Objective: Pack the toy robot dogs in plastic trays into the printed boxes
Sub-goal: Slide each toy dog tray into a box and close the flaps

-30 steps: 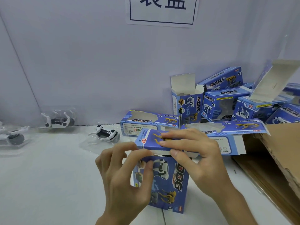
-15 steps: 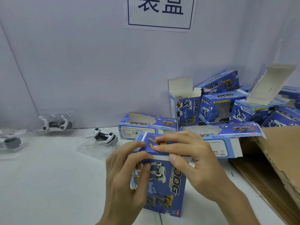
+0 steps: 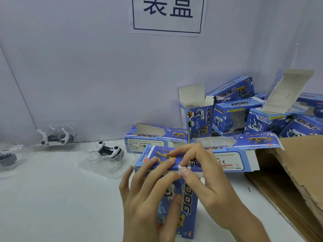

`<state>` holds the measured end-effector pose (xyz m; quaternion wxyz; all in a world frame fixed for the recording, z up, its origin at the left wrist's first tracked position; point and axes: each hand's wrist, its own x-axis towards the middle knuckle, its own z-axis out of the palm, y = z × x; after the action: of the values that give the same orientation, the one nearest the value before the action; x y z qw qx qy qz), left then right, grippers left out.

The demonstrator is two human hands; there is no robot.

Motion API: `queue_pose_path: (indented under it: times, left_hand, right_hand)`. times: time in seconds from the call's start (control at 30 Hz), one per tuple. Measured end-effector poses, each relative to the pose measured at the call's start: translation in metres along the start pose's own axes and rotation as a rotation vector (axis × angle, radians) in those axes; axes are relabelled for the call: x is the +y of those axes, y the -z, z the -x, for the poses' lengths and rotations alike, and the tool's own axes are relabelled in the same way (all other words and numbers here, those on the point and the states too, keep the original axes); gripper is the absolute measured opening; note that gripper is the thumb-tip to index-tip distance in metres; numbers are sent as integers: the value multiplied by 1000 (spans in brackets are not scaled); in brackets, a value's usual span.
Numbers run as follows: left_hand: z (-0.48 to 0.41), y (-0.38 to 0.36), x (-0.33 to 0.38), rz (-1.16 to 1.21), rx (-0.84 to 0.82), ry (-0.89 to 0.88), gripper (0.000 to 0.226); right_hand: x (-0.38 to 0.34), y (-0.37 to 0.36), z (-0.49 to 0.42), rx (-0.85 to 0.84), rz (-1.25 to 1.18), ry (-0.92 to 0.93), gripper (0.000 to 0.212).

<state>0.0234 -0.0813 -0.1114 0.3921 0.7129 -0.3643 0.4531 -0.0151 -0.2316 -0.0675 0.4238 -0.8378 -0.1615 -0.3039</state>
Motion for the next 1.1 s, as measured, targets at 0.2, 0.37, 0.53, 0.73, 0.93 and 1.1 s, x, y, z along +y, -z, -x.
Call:
queue_pose_path:
  times: [0.2,0.37,0.53,0.73,0.93,1.1]
  left_hand:
    - [-5,-1,-5,30,2,8,25]
    - [-3,-3,-2,65,-1,41,27]
    - [-3,-5,-1,81,-4,46,34]
    - [-6,0,-6,84,-19,20,29]
    - [-11,5,-7,136,-53,55,27]
    - [-12,5,-5,144,-69,72,25]
  right_hand:
    - [3,6,-1,31,-214,41,11]
    - [5,9,-2,29,-245,25,9]
    - [7,4,-2,39,-249,57,15]
    - [9,4,-2,65,-315,89,6]
    - [12,9,-1,40,-340,40,9]
    - [12,11,-4,19,-480,-16,13]
